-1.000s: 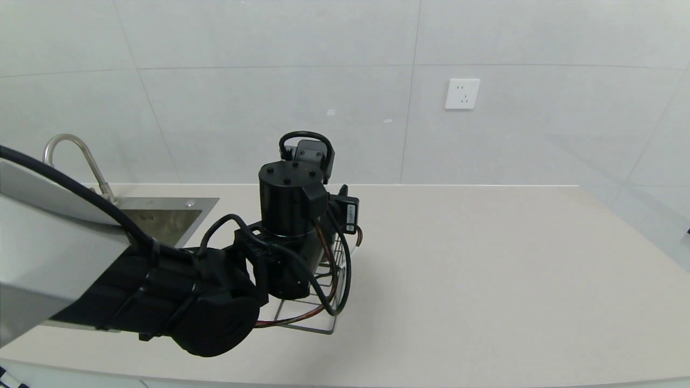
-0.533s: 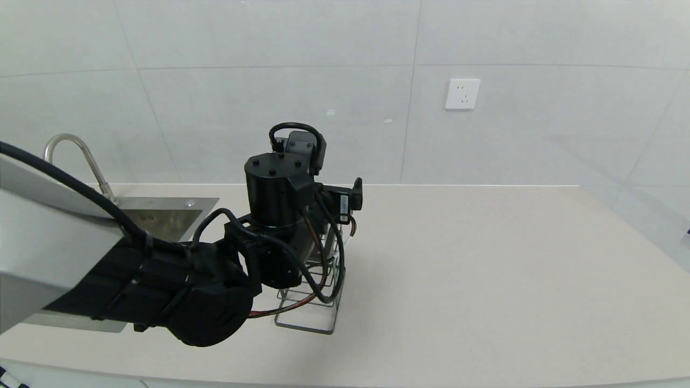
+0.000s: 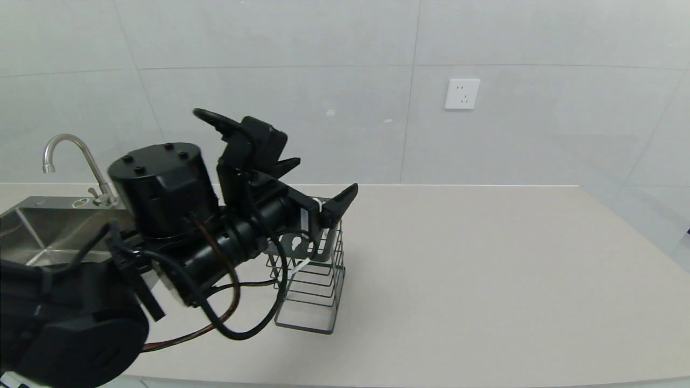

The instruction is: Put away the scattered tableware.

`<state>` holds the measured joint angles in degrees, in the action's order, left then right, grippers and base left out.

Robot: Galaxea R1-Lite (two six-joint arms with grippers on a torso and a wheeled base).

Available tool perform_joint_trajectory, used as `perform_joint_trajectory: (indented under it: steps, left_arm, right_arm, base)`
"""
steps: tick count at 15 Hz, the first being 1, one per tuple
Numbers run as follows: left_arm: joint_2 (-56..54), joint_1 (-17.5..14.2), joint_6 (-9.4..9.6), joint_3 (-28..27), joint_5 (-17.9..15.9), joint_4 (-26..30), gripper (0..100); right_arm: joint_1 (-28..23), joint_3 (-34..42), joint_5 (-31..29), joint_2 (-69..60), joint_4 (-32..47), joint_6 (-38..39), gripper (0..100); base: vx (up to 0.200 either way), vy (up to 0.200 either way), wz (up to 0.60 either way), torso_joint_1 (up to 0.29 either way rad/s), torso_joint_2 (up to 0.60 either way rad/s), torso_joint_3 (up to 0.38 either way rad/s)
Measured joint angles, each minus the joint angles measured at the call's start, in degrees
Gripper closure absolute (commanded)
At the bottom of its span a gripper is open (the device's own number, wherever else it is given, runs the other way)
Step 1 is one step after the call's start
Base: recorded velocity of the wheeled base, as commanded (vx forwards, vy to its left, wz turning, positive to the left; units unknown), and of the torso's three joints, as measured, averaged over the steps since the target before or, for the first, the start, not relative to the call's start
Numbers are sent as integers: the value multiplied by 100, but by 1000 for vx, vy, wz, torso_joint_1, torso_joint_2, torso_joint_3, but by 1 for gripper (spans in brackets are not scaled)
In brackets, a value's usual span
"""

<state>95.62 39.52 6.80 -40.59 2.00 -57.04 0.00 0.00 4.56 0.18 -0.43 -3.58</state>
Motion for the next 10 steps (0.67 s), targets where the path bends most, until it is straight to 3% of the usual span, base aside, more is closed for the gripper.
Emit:
perform_joint_trajectory:
  steps: [5, 8, 10]
  left_arm:
    - [-1298, -1147, 0, 1067, -2194, -22, 0]
    - [-1966, -2018, 0, 1684, -2356, -33, 0]
    - [-2434, -2321, -16, 2046, -2364, -156, 0]
  right_arm:
    - [0, 0, -24, 2, 0, 37, 100]
    - [0, 0, -46, 4, 0, 41, 100]
    - [0, 0, -54, 6, 7, 44, 100]
  base:
    - [0, 0, 0, 0, 0, 0]
    - [0, 0, 0, 0, 0, 0]
    - [0, 0, 0, 0, 0, 0]
